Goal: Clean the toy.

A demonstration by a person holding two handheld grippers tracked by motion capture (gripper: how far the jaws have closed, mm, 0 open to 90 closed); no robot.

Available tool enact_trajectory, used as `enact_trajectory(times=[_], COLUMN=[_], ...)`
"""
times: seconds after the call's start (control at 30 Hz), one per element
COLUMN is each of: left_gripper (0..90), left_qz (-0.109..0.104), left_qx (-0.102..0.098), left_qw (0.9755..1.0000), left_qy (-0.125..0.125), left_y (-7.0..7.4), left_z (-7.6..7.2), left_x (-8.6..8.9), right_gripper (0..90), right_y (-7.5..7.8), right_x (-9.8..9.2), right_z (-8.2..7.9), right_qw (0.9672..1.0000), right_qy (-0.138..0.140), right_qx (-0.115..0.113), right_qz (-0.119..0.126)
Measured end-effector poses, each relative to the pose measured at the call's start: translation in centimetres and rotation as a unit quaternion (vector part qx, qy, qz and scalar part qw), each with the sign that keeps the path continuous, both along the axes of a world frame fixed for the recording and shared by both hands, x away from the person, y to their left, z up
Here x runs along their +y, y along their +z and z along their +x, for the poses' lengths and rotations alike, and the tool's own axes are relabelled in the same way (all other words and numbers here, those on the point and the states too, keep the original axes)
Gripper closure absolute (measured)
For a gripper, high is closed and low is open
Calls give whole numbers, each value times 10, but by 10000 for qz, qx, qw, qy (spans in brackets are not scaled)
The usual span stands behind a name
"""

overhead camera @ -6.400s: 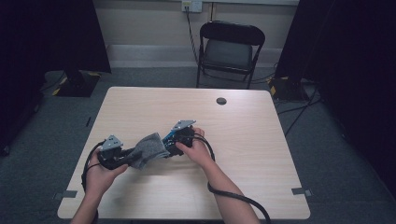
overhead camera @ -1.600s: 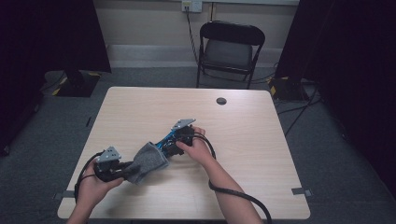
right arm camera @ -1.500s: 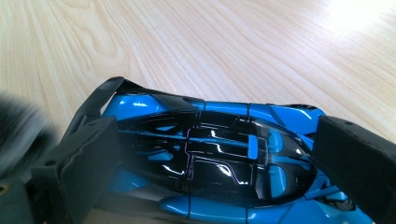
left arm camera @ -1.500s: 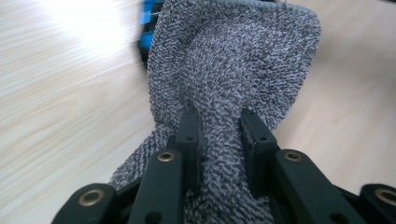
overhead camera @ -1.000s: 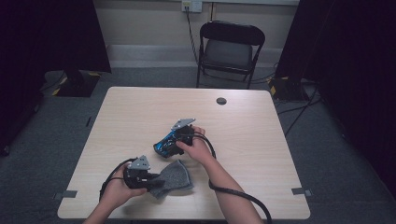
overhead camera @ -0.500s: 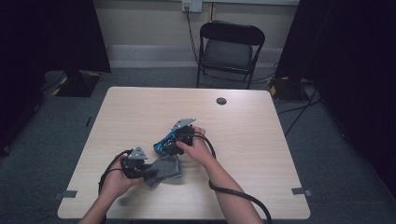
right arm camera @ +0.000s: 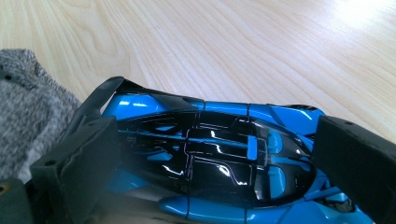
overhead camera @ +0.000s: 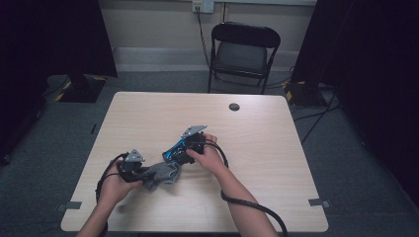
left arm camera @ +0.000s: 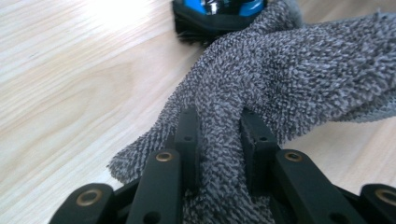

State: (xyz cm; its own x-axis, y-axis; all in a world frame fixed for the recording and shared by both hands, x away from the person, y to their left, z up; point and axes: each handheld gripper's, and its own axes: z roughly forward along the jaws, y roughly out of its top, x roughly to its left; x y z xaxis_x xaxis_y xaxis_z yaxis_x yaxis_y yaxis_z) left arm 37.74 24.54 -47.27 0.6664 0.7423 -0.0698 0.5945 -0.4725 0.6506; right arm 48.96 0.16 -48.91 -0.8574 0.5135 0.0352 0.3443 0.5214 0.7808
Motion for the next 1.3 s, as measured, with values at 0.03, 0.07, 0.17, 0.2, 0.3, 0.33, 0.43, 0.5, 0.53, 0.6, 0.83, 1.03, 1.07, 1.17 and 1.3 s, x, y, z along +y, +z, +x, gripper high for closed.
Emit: enact_trajectory(times=[0.03,0.07,0.17,0.2,0.3,0.33,0.43,0.5,0.53,0.6,0.83,1.03,1.07,1.17,1.3], left_gripper=[718,718,719,719,719,719,719,719,719,719,719,720,720,720,720], left_qz=[40,76,146,140,78,87,130,122,113,69,63,34,26,5,-92], left_qx=[-24,-42,-77,-79,-91,-115,-154,-159,-157,-145,-129,-165,-165,-184,-188], left_qw=[10000,9999,9997,9997,9994,9992,9989,9988,9987,9984,9971,9959,9959,9951,9931], left_qy=[26,83,159,199,322,367,416,449,478,535,749,890,894,976,1150], left_y=[0,1,1,1,0,0,0,0,-1,-1,-1,-2,-2,-1,-2], left_z=[0,1,2,3,4,4,4,5,5,6,10,11,11,13,15], left_x=[1,4,8,10,15,16,16,18,18,19,28,32,32,33,35], right_gripper=[8,8,8,8,7,8,8,8,8,8,8,8,8,8,8], right_y=[0,0,0,0,0,0,0,0,0,0,0,0,0,0,0], right_x=[0,0,0,0,0,0,0,0,0,0,0,0,0,0,0], right_z=[0,0,0,0,0,0,0,0,0,0,0,0,0,0,0], right_qw=[10000,10000,10000,10000,10000,10000,10000,10000,10000,10000,10000,10000,10000,10000,10000], right_qy=[-3,0,3,3,6,8,6,9,6,1,4,5,11,3,12], right_qx=[5,9,-1,2,0,-6,14,15,12,13,14,5,4,10,0], right_qz=[4,1,13,12,12,17,-14,-19,-13,-1,-2,2,9,2,15])
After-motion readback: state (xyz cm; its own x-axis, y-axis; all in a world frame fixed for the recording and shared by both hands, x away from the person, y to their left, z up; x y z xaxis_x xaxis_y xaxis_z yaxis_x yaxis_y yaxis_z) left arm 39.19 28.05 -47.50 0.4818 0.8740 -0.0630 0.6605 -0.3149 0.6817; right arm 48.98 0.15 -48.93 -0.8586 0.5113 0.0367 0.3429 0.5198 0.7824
